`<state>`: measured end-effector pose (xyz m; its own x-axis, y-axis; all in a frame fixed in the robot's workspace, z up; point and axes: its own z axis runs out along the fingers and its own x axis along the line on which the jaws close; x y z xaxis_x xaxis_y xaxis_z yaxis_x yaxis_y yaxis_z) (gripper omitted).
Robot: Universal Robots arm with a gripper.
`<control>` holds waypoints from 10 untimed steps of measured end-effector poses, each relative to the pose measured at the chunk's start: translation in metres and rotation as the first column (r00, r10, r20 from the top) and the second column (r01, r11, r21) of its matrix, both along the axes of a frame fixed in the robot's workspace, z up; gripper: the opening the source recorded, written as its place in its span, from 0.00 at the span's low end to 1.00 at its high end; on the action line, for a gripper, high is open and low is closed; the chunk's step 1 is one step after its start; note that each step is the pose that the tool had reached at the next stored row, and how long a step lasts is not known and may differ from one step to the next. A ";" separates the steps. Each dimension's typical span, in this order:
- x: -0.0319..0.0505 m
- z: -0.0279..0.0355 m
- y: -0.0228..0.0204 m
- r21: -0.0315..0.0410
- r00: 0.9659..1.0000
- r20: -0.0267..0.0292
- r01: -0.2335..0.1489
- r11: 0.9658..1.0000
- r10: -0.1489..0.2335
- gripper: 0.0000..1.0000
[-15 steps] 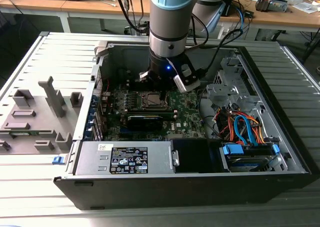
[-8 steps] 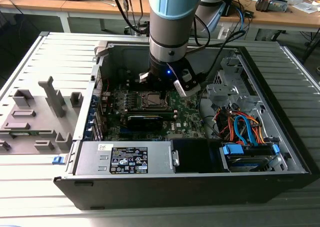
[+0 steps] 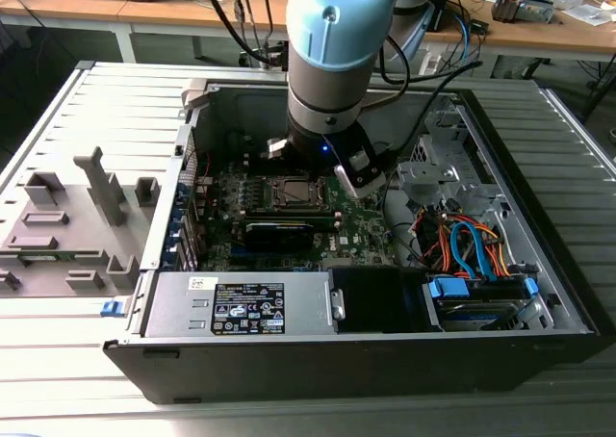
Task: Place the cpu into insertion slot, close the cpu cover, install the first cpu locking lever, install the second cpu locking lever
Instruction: 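Install the second cpu locking lever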
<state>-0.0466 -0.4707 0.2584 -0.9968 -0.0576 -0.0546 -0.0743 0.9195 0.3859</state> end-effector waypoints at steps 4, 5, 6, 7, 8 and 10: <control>0.0000 0.0000 -0.0054 0.064 1.000 0.000 0.000 0.998 0.000 0.11; 0.0000 0.0000 -0.0060 0.074 1.000 0.000 0.000 0.997 0.000 0.11; -0.0001 -0.0001 -0.0063 0.075 1.000 0.000 0.000 0.997 0.000 0.11; -0.0001 -0.0003 -0.0063 0.073 1.000 0.000 0.000 0.997 0.000 0.11; 0.0000 -0.0004 -0.0063 0.064 1.000 0.000 0.000 0.998 0.000 0.11; 0.0000 -0.0008 -0.0063 0.035 1.000 0.000 0.000 0.999 0.000 0.11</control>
